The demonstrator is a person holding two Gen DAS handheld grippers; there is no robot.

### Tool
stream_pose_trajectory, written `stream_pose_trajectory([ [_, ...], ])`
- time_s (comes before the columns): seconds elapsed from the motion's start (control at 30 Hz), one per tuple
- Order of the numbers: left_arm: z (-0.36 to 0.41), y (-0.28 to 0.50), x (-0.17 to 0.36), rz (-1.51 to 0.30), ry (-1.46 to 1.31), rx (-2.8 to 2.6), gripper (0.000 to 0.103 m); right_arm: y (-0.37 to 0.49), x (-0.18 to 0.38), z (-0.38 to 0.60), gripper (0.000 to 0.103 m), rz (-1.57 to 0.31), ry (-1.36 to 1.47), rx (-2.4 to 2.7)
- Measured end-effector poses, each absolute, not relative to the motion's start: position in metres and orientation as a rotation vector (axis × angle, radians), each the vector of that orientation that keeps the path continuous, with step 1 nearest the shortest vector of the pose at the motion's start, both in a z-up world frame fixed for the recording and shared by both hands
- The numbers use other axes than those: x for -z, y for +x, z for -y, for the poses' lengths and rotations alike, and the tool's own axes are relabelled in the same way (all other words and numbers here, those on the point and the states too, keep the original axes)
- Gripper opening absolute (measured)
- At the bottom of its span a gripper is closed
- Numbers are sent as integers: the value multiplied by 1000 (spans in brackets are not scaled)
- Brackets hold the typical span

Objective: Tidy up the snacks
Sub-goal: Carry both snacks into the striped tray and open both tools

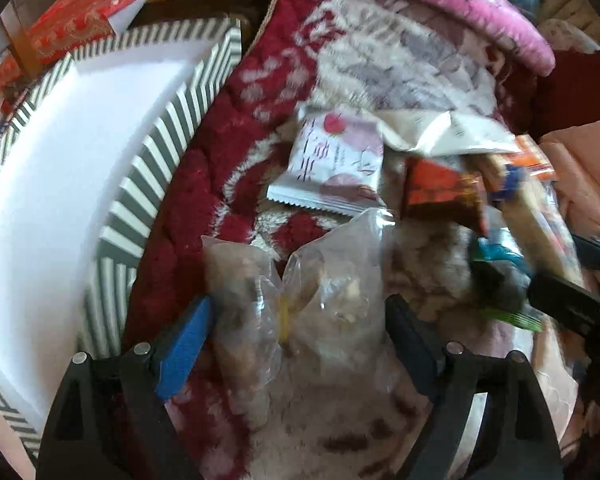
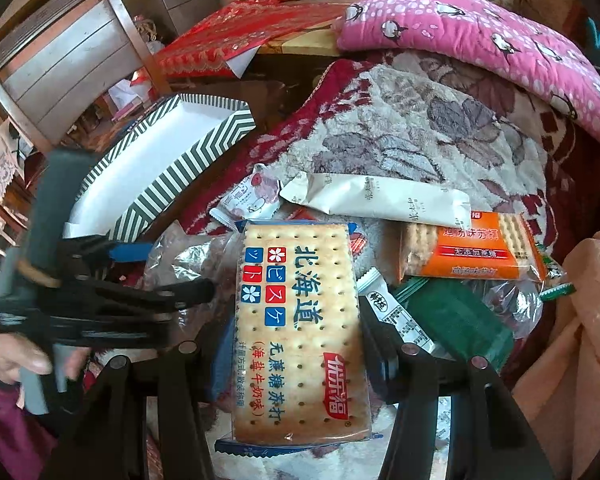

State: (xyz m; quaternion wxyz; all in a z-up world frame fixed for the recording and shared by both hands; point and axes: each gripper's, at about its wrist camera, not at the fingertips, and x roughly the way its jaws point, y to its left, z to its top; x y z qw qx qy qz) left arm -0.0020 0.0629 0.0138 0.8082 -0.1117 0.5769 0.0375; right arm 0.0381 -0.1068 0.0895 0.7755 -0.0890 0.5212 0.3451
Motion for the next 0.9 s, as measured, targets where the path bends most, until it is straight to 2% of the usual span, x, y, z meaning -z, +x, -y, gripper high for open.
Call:
stream_pose_trajectory([
  [0.07,-64,-2,-12,-1226,-245,-79,83,38,-89,106,59,-1130,-192,-745],
  [0.1,-64,-3,-12,-1219,-237,-73,62,38,-89,106,59,-1128,-191,-743],
  [0.13,-63,-6,-15,-1211,-216,-62,53,38,-89,107,59,-1127,-187,-747],
  [0.2,-62,-10,-20,-1198,-195,-36,48,37,-91,107,59,-1120,-178,-749],
  [0.63,-87,-35,-96,-1052,-198,-76,46,30,-121,81,59,-1049,-162,-768],
  [0.9,-119,-42,-118,-1016,-177,-153,46,30,-137,53,59,-1014,-164,-795],
])
